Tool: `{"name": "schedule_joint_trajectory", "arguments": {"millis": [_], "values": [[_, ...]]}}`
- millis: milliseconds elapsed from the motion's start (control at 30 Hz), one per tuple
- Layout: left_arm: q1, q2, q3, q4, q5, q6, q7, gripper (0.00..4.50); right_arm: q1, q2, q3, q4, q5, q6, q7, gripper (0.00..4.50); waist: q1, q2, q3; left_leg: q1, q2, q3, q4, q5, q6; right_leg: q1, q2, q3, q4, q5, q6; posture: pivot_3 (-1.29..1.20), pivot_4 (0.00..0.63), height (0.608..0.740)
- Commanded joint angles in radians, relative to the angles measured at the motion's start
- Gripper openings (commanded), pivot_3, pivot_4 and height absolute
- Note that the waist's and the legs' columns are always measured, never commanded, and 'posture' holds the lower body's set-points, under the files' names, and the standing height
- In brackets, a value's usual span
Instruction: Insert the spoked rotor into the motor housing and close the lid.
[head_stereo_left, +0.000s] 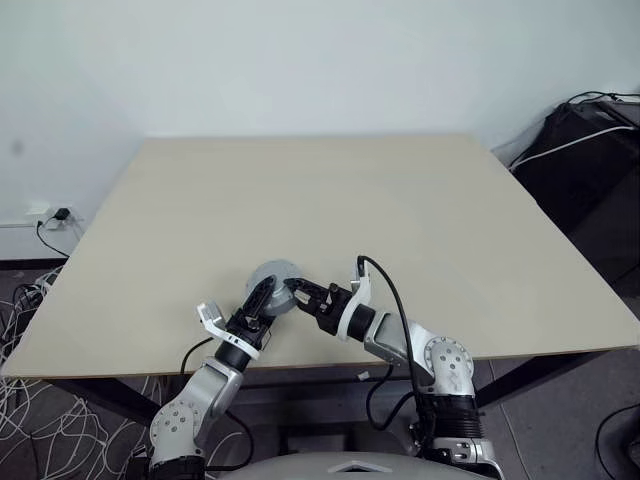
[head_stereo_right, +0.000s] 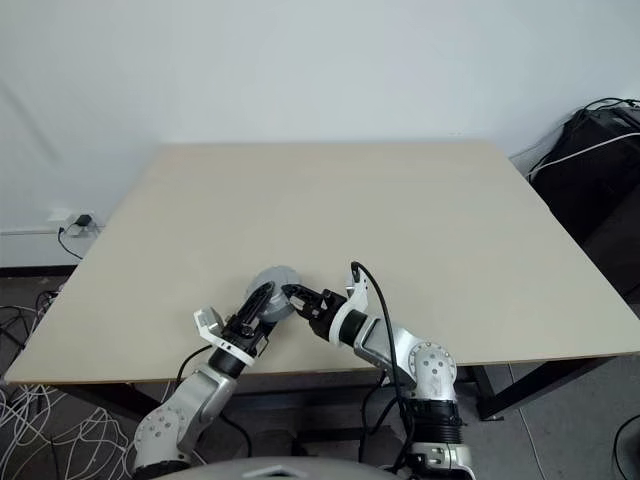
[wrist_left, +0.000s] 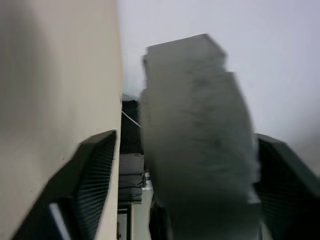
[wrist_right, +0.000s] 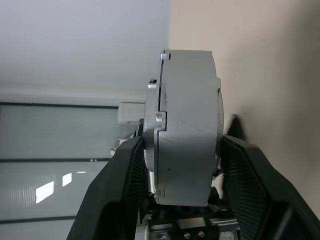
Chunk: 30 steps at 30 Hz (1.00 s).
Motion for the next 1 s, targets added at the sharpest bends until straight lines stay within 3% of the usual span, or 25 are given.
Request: {"name": "schedule_joint_trajectory", "arguments": {"millis": [33, 233, 567, 800, 1000], "values": [[-0.002, -0.09, -0.008, -0.02, -0.013, -0.016, -0.01, 2.35, -0.017, 0.036, 0.002, -0.037, 0.056, -0.015, 0.02, 2.09, -0.001, 0.0, 0.0, 0.0, 0.0, 0.0, 0.0, 0.0, 0.0, 0.0, 0.0, 0.0, 0.0, 0.0, 0.0, 0.0, 0.0, 0.74], [0.01, -0.096, -0.009, -0.031, -0.023, -0.041, -0.017, 2.19, -0.014, 0.027, -0.001, -0.03, 0.045, -0.027, 0.013, 2.09, 0.0, 0.0, 0.0, 0.0, 0.0, 0.0, 0.0, 0.0, 0.0, 0.0, 0.0, 0.0, 0.0, 0.0, 0.0, 0.0, 0.0, 0.74], [0.011, -0.098, -0.016, -0.034, -0.022, -0.07, -0.024, 2.19, -0.02, -0.051, 0.037, -0.085, -0.133, -0.044, 0.075, 2.09, 0.002, -0.001, 0.001, 0.0, 0.0, 0.0, 0.0, 0.0, 0.0, 0.0, 0.0, 0.0, 0.0, 0.0, 0.0, 0.0, 0.0, 0.74], [0.011, -0.098, -0.018, -0.037, -0.009, -0.098, -0.032, 2.12, -0.008, -0.115, 0.077, -0.156, -0.206, -0.02, 0.147, 4.42, 0.002, -0.002, 0.002, 0.0, 0.0, 0.0, 0.002, -0.001, 0.001, 0.0, 0.0, 0.0, 0.0, 0.0, 0.0, 0.0, 0.0, 0.74], [0.01, -0.1, -0.014, -0.043, 0.0, -0.126, -0.034, 2.12, 0.006, -0.179, 0.118, -0.221, -0.317, -0.048, 0.26, 4.5, 0.004, -0.004, 0.003, 0.0, 0.0, 0.0, 0.003, -0.001, 0.001, 0.0, 0.0, 0.0, 0.0, 0.0, 0.0, 0.0, 0.0, 0.74]]}}
